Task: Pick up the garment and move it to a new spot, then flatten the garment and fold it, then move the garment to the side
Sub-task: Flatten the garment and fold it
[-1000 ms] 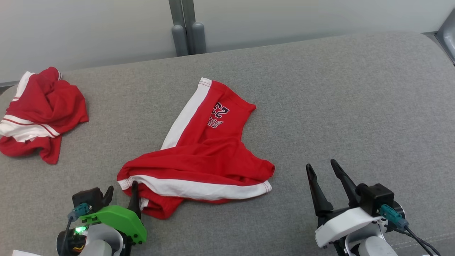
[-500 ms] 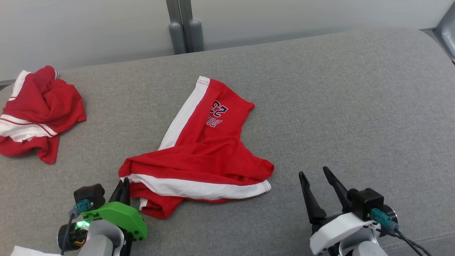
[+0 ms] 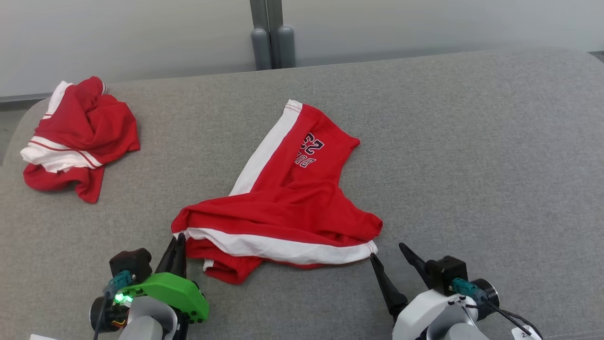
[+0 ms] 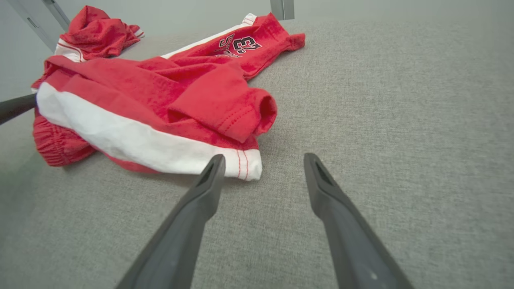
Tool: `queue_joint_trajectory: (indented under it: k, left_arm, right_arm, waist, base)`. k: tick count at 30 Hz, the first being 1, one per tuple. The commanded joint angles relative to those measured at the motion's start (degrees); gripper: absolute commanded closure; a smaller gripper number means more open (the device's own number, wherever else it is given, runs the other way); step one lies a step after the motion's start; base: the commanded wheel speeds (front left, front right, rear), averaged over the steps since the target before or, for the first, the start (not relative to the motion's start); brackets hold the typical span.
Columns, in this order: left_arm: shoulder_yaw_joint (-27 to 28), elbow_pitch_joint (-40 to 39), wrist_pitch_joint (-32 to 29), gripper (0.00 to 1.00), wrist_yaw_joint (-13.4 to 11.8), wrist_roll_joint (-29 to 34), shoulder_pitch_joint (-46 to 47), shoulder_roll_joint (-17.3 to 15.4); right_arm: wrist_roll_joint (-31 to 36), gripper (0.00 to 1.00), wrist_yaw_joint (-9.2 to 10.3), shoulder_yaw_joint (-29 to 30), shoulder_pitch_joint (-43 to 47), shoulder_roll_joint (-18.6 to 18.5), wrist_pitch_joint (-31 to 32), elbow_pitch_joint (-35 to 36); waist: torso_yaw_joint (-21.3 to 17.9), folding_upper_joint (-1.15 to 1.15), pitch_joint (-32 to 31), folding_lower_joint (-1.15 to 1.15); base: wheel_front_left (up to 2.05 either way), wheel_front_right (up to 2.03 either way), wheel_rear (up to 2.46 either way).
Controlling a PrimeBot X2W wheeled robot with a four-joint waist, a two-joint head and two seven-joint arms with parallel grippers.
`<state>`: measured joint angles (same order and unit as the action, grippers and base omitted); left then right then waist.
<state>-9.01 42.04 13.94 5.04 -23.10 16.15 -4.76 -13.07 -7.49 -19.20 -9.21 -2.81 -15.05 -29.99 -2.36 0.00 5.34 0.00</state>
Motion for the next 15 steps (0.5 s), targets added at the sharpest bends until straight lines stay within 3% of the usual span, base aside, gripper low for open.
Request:
queue_joint_trajectory:
  k: [1, 15]
  left_arm:
    - [-0.1, -0.4, 0.0, 1.0, -0.1, -0.4, -0.7, -0.1]
    - [-1.6, -2.8, -0.5, 1.0, -0.8, -0.7, -1.1, 0.1]
  right_arm:
    - [0.0, 0.0, 0.0, -0.6, -1.1, -0.1, -0.2, -1.5]
    - [-2.5, 0.0, 0.0, -4.1, -6.9, -0.1, -0.2, -8.4]
  waist:
    - [0.8, 0.0, 0.3, 0.0]
    - [2.8, 0.0, 1.9, 0.0]
  base:
    - [0.0, 0.0, 0.0]
    - [0.0, 0.0, 0.0]
